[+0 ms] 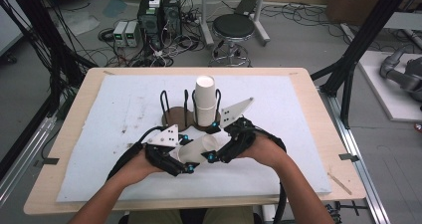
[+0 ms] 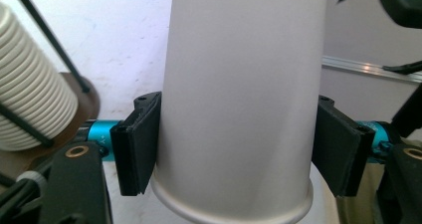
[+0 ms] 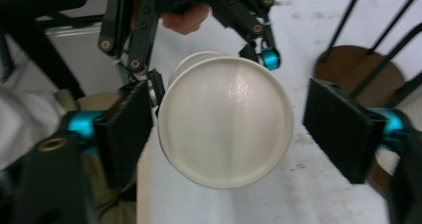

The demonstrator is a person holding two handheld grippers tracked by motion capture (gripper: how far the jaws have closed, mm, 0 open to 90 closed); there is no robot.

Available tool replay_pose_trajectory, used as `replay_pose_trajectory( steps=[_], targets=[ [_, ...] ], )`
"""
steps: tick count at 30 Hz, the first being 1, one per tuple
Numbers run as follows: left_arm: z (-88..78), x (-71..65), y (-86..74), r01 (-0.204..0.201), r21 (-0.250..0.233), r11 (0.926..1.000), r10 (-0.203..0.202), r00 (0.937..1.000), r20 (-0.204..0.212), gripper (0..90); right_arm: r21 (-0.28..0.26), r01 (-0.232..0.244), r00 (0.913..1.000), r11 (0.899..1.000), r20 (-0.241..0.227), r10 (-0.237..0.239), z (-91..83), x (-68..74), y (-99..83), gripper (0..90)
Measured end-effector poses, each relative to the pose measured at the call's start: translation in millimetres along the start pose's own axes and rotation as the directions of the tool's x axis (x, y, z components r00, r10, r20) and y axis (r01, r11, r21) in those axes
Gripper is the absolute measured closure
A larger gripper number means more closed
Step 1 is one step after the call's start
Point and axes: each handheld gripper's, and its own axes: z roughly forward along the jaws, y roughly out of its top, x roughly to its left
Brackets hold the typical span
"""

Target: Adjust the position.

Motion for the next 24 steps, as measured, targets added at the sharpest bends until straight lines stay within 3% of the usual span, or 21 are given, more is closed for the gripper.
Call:
replay_pose_trajectory(
  steps=[5, 12, 15, 17, 21, 24],
  targets=[
    [-0.1, -0.7, 0.1, -0.008, 0.000, 1.0000, 0.008, 0.9998, 0.016, 27.8, 0.016, 0.019, 0.9995, 1.000, -0.026, -0.018, 1.8, 2.4, 0.2, 34.1],
    [-0.7, -1.9, 0.1, 0.002, -0.019, 0.9998, -0.001, 0.9998, 0.020, 25.9, -0.003, 0.015, 0.9994, 1.000, -0.032, -0.016, -0.5, 4.1, -0.2, 35.3],
    [0.0, -2.8, -2.0, 0.016, -0.050, 0.9986, -0.015, 0.9998, 0.016, 23.1, -0.007, 0.014, 0.9993, 1.000, -0.034, -0.014, -1.4, 4.6, -0.3, 35.2],
    [-0.2, -3.3, -4.8, 0.040, -0.087, 0.9954, -0.040, 0.9992, 0.004, 15.6, -0.018, 0.011, 0.9993, 1.000, -0.036, -0.011, -3.0, 5.0, -0.5, 35.2],
    [-5.6, -3.0, -15.4, 0.066, -0.172, 0.9829, -0.067, 0.9977, -0.002, 14.8, -0.052, -0.008, 0.9994, 0.999, -0.034, 0.006, -9.4, 5.1, -3.0, 35.2],
    [-11.2, -2.8, -22.2, 0.078, -0.243, 0.9668, -0.085, 0.9961, -0.022, 14.8, -0.084, -0.036, 0.9991, 0.996, -0.028, 0.034, -14.3, 3.9, -8.5, 35.2]
  ],
)
